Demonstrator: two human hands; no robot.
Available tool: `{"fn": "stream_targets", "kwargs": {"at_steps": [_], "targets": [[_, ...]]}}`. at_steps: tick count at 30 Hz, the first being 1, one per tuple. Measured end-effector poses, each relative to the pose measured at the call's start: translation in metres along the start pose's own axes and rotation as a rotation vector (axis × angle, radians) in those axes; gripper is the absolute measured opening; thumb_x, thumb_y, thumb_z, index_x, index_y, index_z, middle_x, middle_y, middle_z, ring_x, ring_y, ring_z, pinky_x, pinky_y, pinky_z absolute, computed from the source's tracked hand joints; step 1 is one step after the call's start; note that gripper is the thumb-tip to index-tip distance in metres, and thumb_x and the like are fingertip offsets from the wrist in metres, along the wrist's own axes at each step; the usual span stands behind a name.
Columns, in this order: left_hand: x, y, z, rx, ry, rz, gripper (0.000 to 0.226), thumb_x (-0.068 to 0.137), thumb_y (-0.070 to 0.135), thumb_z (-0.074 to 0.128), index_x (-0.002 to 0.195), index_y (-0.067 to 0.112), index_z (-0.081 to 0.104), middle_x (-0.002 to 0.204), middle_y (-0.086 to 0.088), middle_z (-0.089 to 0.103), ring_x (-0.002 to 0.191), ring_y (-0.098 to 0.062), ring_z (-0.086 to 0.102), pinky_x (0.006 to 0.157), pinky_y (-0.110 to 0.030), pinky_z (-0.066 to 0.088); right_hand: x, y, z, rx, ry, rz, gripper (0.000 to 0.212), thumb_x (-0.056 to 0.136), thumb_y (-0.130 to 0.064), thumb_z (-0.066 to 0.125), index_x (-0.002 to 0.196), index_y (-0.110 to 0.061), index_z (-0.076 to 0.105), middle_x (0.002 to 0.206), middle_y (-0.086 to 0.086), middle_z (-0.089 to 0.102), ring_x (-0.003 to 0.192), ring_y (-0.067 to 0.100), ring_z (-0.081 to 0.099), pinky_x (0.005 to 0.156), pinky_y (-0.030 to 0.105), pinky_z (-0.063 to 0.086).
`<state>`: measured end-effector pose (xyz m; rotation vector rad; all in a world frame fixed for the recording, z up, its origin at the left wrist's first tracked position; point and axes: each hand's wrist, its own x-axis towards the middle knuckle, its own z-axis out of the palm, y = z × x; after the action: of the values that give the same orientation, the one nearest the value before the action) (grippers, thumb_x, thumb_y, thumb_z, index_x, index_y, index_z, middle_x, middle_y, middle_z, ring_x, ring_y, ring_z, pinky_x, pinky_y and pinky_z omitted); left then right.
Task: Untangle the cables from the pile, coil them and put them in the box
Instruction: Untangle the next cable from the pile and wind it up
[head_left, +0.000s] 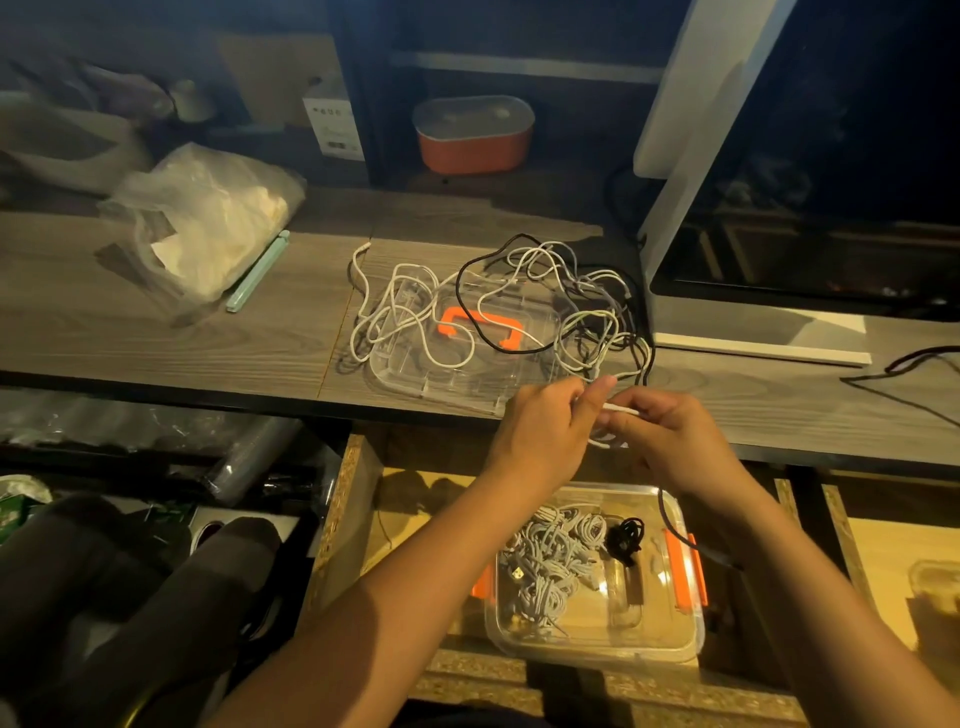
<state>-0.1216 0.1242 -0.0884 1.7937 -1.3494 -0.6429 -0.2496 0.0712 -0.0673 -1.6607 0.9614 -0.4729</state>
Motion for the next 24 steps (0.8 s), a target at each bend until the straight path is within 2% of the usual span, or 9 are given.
{"fn": "stream_targets", "kwargs": {"at_steps": [3,8,11,13,15,18,20,22,24], "targets": [[0.002,-0.005,0.004,0.023,0.016,-0.074,0.056,0.097,0.049,0.028,0.068,0.015,0.061,0.068,-0.007,0.062,0.067,-0.023,0.057,0.059,-0.028,0.035,0.001,0.001,0.001,-0.069,-0.05,0.023,0.014,0.087,-0.024,0.062,0.079,-0.014,0.066,0.063,-0.003,0.061,0.056,0.008,0.053,0.051,0.02,0.041],[-0.001,-0.015,0.009,-0.097,-0.123,-0.189,0.059,0.1,0.046,0.027,0.051,0.018,0.044,0.048,0.003,0.043,0.047,-0.013,0.042,0.055,-0.03,0.031,0.003,-0.004,-0.035,-0.153,-0.366,0.188,0.041,0.077,-0.047,0.054,0.093,-0.012,0.066,0.067,0.01,0.056,0.056,0.024,0.044,0.049,0.03,0.034],[-0.008,0.0,0.002,-0.353,-0.226,-0.184,0.054,0.097,0.049,0.027,0.056,0.019,0.045,0.051,0.008,0.043,0.046,-0.002,0.041,0.057,-0.025,0.035,0.002,-0.013,-0.053,-0.233,-0.31,0.095,0.03,0.079,-0.045,0.054,0.088,-0.022,0.07,0.065,0.019,0.056,0.053,0.023,0.043,0.046,0.027,0.033],[-0.007,0.02,-0.001,-0.468,-0.056,-0.254,0.044,0.1,0.042,0.03,0.064,0.022,0.044,0.063,0.007,0.045,0.052,0.005,0.047,0.054,-0.008,0.035,0.0,-0.016,-0.041,-0.19,-0.214,0.002,0.021,0.087,-0.035,0.05,0.084,-0.024,0.068,0.062,0.001,0.06,0.05,0.009,0.048,0.048,0.019,0.036],[0.003,0.038,0.002,-0.553,0.225,-0.289,0.039,0.102,0.03,0.03,0.066,0.023,0.044,0.064,0.008,0.046,0.051,0.013,0.049,0.053,-0.003,0.037,-0.001,-0.015,-0.016,-0.175,-0.105,-0.038,0.021,0.096,-0.017,0.046,0.084,-0.025,0.061,0.059,-0.013,0.062,0.052,-0.002,0.053,0.051,0.012,0.041],[0.017,0.037,0.013,-0.52,0.525,-0.24,0.053,0.103,0.02,0.031,0.05,0.022,0.039,0.042,0.01,0.042,0.041,0.002,0.047,0.043,-0.012,0.033,-0.001,-0.001,0.019,-0.384,-0.024,-0.077,0.023,0.096,-0.01,0.045,0.081,-0.019,0.059,0.068,-0.005,0.061,0.061,0.006,0.056,0.06,0.028,0.047],[0.021,0.021,0.019,-0.422,0.591,-0.26,0.059,0.103,0.022,0.031,0.046,0.019,0.041,0.044,0.003,0.047,0.044,-0.006,0.051,0.045,-0.021,0.029,-0.001,0.009,0.034,-0.564,-0.087,-0.066,0.014,0.095,-0.011,0.043,0.1,-0.011,0.056,0.089,0.011,0.065,0.078,0.027,0.06,0.07,0.044,0.049],[0.021,0.007,0.022,-0.274,0.612,-0.304,0.06,0.103,0.025,0.029,0.051,0.006,0.052,0.055,-0.014,0.059,0.061,-0.03,0.058,0.055,-0.03,0.026,-0.003,0.015,0.04,-0.744,-0.152,-0.037,0.02,0.095,-0.011,0.039,0.113,-0.011,0.047,0.102,0.015,0.064,0.089,0.035,0.06,0.074,0.045,0.049],[0.024,-0.001,0.024,-0.256,0.592,-0.363,0.059,0.103,0.023,0.028,0.053,0.003,0.051,0.058,-0.016,0.058,0.061,-0.032,0.053,0.058,-0.03,0.023,-0.004,0.015,0.043,-0.862,-0.195,-0.029,0.023,0.096,-0.012,0.036,0.117,-0.011,0.046,0.108,0.015,0.064,0.094,0.035,0.06,0.075,0.042,0.049]]}}
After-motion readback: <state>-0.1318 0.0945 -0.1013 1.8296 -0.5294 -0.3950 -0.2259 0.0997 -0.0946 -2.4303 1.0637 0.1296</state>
